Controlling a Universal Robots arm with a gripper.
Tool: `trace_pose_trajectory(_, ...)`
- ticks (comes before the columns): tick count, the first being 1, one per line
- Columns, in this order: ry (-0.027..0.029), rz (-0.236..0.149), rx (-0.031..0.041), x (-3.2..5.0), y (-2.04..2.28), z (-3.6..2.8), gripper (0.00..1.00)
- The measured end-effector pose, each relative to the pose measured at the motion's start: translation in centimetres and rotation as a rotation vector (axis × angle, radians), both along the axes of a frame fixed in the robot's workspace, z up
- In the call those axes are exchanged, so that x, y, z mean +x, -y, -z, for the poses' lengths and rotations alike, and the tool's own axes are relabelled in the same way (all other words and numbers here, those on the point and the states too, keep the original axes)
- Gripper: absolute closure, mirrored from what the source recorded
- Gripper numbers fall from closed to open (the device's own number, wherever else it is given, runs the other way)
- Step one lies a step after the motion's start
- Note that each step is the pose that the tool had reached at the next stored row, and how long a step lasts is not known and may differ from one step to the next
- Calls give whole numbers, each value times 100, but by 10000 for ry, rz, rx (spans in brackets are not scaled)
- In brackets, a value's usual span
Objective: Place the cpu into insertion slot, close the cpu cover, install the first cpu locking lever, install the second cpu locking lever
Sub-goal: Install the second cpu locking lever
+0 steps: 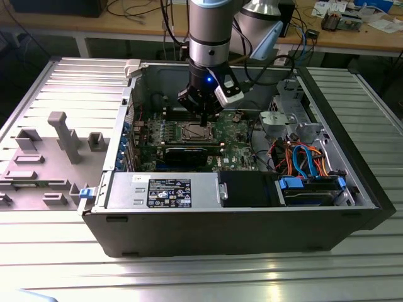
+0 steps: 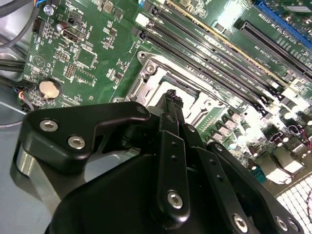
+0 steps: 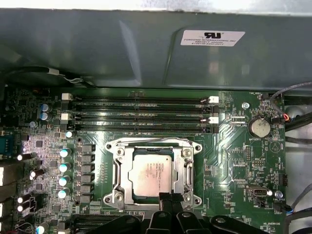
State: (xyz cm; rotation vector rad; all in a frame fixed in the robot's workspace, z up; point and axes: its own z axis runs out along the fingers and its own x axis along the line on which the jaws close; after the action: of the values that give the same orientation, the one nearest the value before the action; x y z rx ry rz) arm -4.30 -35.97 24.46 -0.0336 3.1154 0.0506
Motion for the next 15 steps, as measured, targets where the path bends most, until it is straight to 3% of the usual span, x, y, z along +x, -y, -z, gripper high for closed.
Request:
trace_pose_trajectory(3, -58, 0, -5, 0, 28, 0, 89)
trace_pose_trajectory(5, -166, 0, -7, -2, 46, 0, 89)
trace_pose_trajectory(6, -274, 0, -8, -3, 55, 0, 89)
trace_pose_trajectory(8, -417, 1, -8, -8, 62, 0, 89)
trace_pose_trajectory(10, -515, 0, -10, -16, 75, 0, 89)
trace_pose_trajectory(11, -542, 3, -9, -32, 95, 1, 89)
trace_pose_trajectory(15, -546, 0, -8, -90, 178, 9, 89)
